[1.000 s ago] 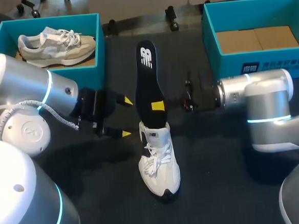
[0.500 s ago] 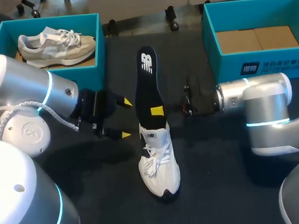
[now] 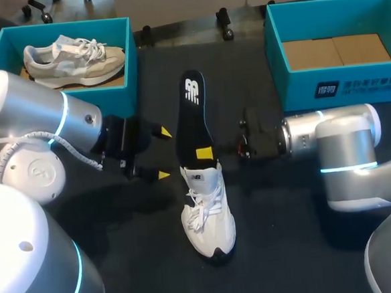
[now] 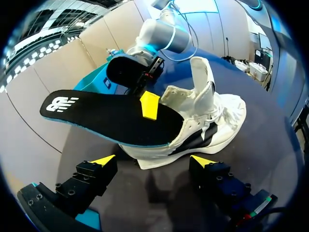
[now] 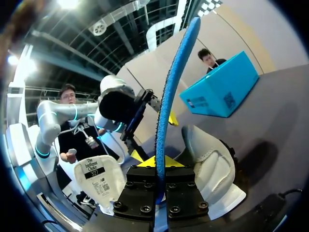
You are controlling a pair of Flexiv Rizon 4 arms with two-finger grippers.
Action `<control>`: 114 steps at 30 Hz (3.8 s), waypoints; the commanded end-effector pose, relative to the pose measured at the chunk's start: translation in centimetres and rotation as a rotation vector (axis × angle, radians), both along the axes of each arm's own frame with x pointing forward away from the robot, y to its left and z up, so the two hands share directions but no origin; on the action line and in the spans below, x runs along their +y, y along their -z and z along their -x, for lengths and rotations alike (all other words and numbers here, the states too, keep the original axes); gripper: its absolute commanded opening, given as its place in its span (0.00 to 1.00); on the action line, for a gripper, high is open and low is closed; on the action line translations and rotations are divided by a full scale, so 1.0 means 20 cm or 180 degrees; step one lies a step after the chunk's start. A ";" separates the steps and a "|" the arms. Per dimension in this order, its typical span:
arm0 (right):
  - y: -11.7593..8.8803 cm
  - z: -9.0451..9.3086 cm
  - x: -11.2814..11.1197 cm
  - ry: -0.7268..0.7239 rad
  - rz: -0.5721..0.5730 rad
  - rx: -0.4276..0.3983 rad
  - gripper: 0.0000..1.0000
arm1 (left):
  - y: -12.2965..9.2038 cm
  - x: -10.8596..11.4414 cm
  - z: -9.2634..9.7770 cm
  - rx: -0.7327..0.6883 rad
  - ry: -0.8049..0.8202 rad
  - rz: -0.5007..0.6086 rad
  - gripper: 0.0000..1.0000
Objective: Take the shoe out of the shoebox, open the shoe tongue, remove and reinsert the insole, then place the shoe into the shoebox
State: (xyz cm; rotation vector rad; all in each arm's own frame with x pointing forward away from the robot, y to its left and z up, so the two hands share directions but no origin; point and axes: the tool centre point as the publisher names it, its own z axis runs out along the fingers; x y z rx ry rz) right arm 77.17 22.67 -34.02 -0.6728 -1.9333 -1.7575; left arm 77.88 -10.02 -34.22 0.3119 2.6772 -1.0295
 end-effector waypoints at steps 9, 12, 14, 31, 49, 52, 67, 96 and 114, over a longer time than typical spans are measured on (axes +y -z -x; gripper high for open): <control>0.05 0.07 0.01 0.0074 0.0010 0.0104 0.00 | 0.00 -0.01 0.00 0.0004 0.0005 -0.0013 1.00; 0.04 0.07 0.00 0.0077 0.0041 0.0105 0.00 | 0.00 -0.02 0.00 0.0002 0.0012 -0.0013 1.00; 0.02 0.07 0.00 0.0098 0.0056 0.0074 0.00 | 0.00 -0.02 0.00 0.0000 0.0020 -0.0012 1.00; -0.07 0.00 0.01 0.0088 0.0157 -0.0092 0.17 | 0.00 -0.02 0.00 0.0019 0.0047 0.0012 1.00; -0.07 -0.05 0.00 -0.0031 0.0235 -0.0104 0.00 | 0.00 0.01 0.01 0.0025 0.0016 0.0016 1.00; -0.04 -0.02 0.00 -0.0014 0.0250 -0.0037 0.00 | 0.00 0.01 0.01 0.0031 0.0016 0.0013 1.00; 0.04 0.10 0.03 0.0068 0.0184 0.0133 0.00 | 0.01 0.00 0.02 0.0036 0.0043 -0.0015 1.00; -0.06 -0.04 0.04 -0.0221 0.0328 0.0070 0.00 | 0.01 0.00 0.02 0.0052 0.0044 0.0013 1.00; 0.02 0.07 0.04 -0.0376 0.0491 0.0431 0.00 | 0.02 -0.01 0.02 0.0066 0.0044 0.0000 1.00</control>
